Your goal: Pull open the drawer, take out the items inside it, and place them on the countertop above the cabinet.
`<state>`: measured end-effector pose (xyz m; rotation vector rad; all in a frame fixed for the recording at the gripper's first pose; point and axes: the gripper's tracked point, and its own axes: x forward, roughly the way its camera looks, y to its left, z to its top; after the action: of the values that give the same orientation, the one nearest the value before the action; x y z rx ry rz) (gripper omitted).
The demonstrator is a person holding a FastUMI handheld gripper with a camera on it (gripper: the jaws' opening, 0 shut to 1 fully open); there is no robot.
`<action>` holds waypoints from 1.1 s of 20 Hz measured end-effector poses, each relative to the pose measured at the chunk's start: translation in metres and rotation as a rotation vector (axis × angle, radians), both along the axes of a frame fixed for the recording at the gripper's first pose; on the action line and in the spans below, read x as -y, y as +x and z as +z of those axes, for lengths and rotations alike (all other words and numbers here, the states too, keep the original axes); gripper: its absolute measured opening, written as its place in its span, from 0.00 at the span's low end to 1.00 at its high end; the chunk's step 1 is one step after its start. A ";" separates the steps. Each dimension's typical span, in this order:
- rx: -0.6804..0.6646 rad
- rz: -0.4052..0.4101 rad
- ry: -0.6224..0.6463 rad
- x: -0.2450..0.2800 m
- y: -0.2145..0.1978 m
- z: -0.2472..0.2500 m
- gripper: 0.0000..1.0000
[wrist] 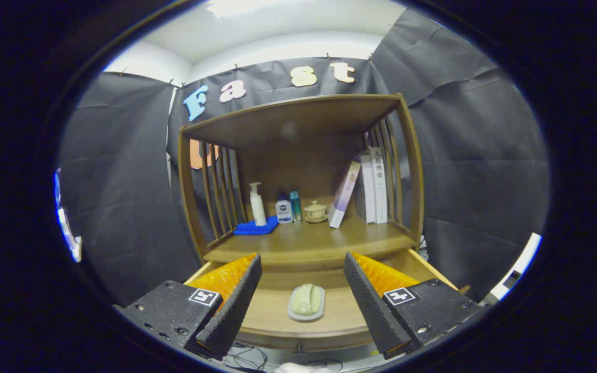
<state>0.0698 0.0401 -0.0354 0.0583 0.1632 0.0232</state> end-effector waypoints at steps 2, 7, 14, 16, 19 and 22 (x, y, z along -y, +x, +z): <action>-0.026 0.006 -0.005 -0.002 0.021 0.011 1.00; -0.181 0.022 -0.011 -0.014 0.073 0.003 0.99; -0.538 0.024 -0.094 -0.019 0.116 -0.096 0.95; -0.635 0.025 -0.076 -0.019 0.115 -0.122 0.92; -0.745 0.004 -0.080 -0.011 0.122 -0.154 0.87; -0.847 -0.012 -0.044 -0.008 0.119 -0.175 0.77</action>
<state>0.1892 0.0479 -0.2102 0.0222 1.0102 -0.0186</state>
